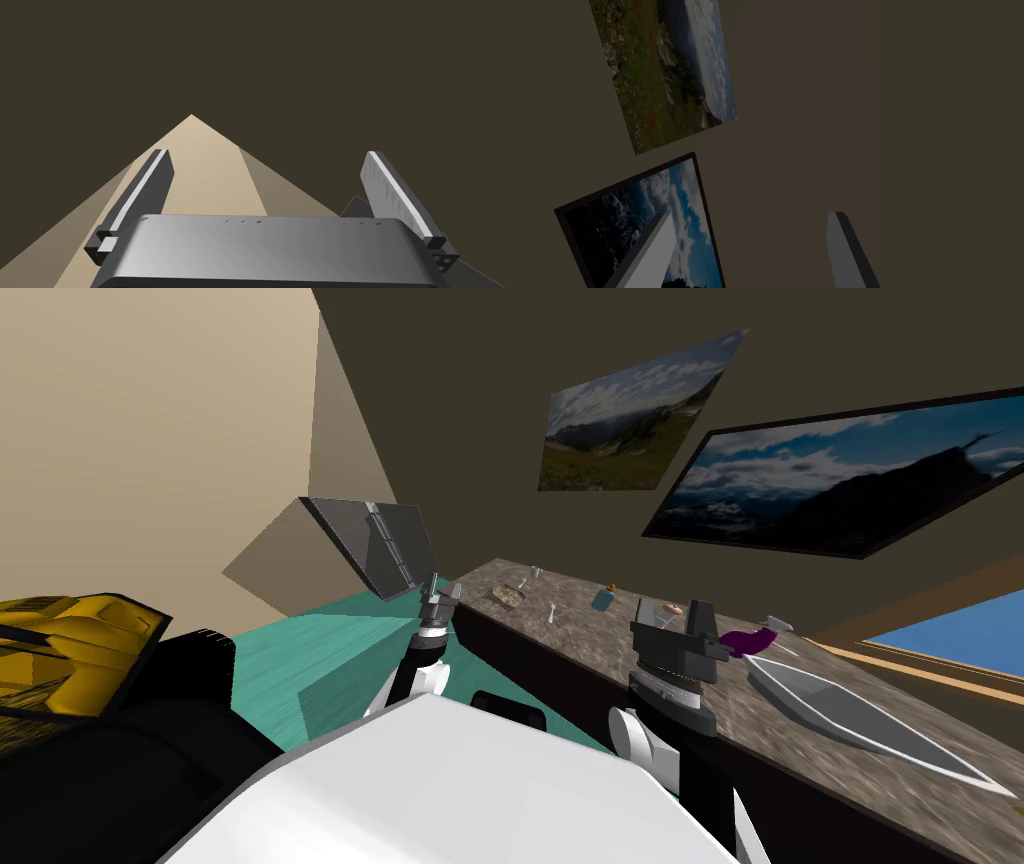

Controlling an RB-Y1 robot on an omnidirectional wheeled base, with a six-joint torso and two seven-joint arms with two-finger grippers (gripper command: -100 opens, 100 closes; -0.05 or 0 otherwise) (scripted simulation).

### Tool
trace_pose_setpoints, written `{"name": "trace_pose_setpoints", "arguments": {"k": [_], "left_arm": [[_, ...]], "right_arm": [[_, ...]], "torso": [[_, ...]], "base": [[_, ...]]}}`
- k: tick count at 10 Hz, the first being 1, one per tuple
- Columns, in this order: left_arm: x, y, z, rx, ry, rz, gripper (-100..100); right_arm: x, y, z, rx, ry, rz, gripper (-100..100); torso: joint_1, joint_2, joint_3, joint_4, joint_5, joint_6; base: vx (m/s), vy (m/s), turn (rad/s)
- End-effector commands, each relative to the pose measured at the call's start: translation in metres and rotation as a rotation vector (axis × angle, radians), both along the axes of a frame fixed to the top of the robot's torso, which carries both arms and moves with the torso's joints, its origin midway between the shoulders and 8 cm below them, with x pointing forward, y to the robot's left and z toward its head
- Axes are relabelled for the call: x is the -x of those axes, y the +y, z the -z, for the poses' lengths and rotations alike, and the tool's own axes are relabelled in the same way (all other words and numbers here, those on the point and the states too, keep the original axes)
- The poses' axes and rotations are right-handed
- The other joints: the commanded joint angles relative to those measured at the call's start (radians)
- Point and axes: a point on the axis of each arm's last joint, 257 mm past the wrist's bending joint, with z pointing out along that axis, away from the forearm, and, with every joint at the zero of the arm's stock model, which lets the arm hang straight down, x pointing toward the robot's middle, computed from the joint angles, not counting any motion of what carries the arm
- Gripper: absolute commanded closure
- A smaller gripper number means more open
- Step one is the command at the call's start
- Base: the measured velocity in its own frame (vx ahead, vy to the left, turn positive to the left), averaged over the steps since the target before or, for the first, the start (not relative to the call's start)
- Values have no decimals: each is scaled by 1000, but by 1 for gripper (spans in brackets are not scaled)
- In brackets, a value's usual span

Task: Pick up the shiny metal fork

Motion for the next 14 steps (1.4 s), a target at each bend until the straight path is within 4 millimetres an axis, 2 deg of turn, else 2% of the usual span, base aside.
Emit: {"name": "trace_pose_setpoints", "arguments": {"k": [1, 7, 8, 9, 10, 13, 14], "left_arm": [[0, 0, 0, 0, 0, 0, 0], [0, 0, 0, 0, 0, 0, 0], [0, 0, 0, 0, 0, 0, 0], [0, 0, 0, 0, 0, 0, 0], [0, 0, 0, 0, 0, 0, 0], [0, 0, 0, 0, 0, 0, 0], [0, 0, 0, 0, 0, 0, 0]], "right_arm": [[-5, 0, 3, 3, 20, -24, -100], [-42, -20, 32, -82, 168, -142, -100], [-42, -20, 32, -88, 168, -148, -100], [-52, -28, 41, -120, 210, -167, -100], [-52, -28, 41, -129, 209, -176, -100], [-72, -47, 60, -214, 292, -217, -100], [-73, -47, 63, -234, 300, -229, -100]], "torso": [[0, 0, 0, 0, 0, 0], [-2, 2, 1, 0, -1, 0], [-1, 2, 1, 0, 0, 0], [-1, 1, 1, 0, 0, 0], [-2, 1, 1, 0, 0, 0], [-2, 1, 1, 0, 0, 0], [-2, 1, 1, 0, 0, 0]], "base": [[-9, -4, 54], [-28, -22, 115], [-18, -14, 52], [-25, -16, 89], [-22, -20, 91], [-26, -20, 133], [-24, -14, 98]]}}
